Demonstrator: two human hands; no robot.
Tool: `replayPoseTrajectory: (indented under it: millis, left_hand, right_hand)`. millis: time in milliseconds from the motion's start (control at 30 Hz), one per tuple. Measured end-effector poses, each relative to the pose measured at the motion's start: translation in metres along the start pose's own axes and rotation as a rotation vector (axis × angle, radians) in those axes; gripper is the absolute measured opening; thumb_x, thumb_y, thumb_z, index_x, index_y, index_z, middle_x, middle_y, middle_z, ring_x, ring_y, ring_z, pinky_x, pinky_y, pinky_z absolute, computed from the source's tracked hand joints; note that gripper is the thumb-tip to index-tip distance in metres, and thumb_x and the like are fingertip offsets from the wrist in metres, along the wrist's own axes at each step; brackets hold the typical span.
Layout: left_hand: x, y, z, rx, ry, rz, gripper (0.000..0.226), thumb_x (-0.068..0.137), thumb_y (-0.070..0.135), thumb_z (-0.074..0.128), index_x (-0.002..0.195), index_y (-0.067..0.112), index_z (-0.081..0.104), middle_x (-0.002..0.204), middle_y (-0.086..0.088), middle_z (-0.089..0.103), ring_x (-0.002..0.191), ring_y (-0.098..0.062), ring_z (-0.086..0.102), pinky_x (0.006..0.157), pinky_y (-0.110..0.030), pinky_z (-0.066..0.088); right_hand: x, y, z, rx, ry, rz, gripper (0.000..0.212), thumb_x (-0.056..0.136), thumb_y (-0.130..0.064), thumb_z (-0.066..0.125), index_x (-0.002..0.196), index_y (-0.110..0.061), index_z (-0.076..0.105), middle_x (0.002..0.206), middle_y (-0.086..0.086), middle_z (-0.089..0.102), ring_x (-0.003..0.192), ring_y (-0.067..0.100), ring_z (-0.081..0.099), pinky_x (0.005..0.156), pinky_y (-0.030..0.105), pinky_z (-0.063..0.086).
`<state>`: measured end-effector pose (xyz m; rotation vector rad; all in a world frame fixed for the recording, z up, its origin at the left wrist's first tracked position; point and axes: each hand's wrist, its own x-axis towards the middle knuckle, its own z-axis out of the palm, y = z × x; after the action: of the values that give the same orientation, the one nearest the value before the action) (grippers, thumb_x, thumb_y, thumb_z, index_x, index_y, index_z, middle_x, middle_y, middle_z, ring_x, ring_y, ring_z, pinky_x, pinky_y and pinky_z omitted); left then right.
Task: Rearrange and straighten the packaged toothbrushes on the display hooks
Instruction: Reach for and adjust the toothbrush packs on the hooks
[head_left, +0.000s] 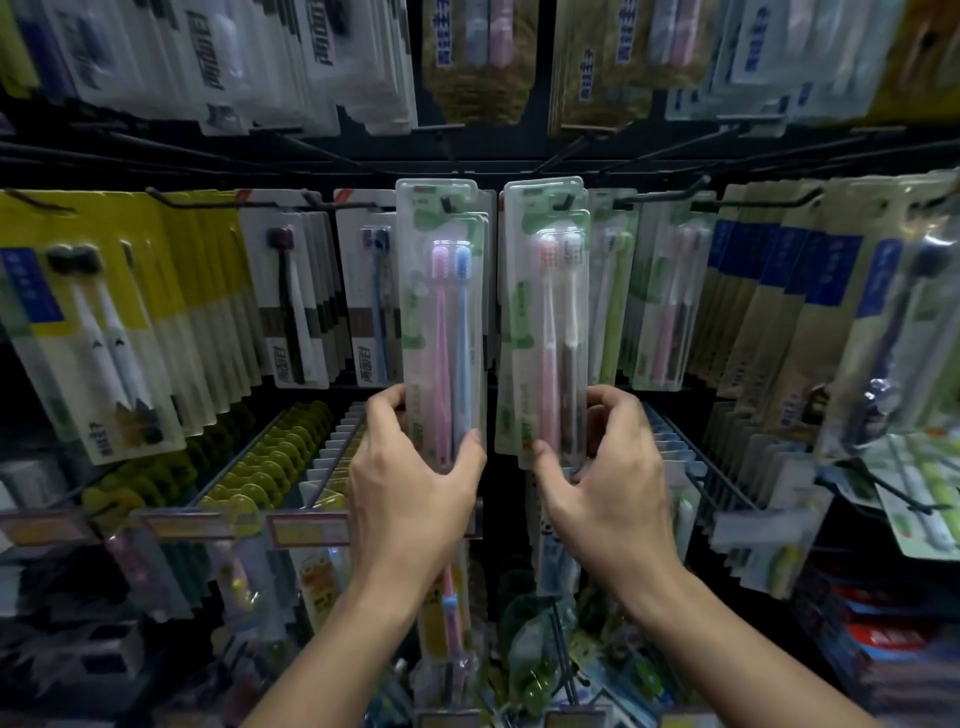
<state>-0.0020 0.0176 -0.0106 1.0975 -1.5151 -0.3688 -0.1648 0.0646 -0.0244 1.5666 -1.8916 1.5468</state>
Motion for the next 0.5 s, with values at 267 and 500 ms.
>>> replayPoseTrajectory:
  millis: [267,500]
  left_hand:
    - [-0.0033,0.0065,-0.0009,-0.046,0.025,0.031,0.054,0.083,0.038,0.083,0.12,0.038,0.044,0.096,0.021,0.062,0.087,0.008,0.061,0.07,-0.011,0.044]
    - [-0.0094,0.0093,0.0027,-0.048,0.049,0.047,0.058,0.08,0.045,0.082,0.125,0.028,0.05,0.095,0.014,0.066,0.083,-0.012,0.066,0.071,-0.031,0.049]
  right_hand:
    - [-0.0001,-0.0001,-0.0009,0.089,0.011,0.005,0.062,0.087,-0.034,0.08,0.138,-0.018,0.047,0.111,-0.006,0.057,0.099,0.009,0.059,0.082,0.025,0.053]
    - [-0.0016,0.0014,-0.0082,0.115,0.021,-0.015,0.063,0.088,-0.03,0.078,0.14,-0.019,0.044,0.115,-0.006,0.06,0.106,0.009,0.06,0.087,0.018,0.049]
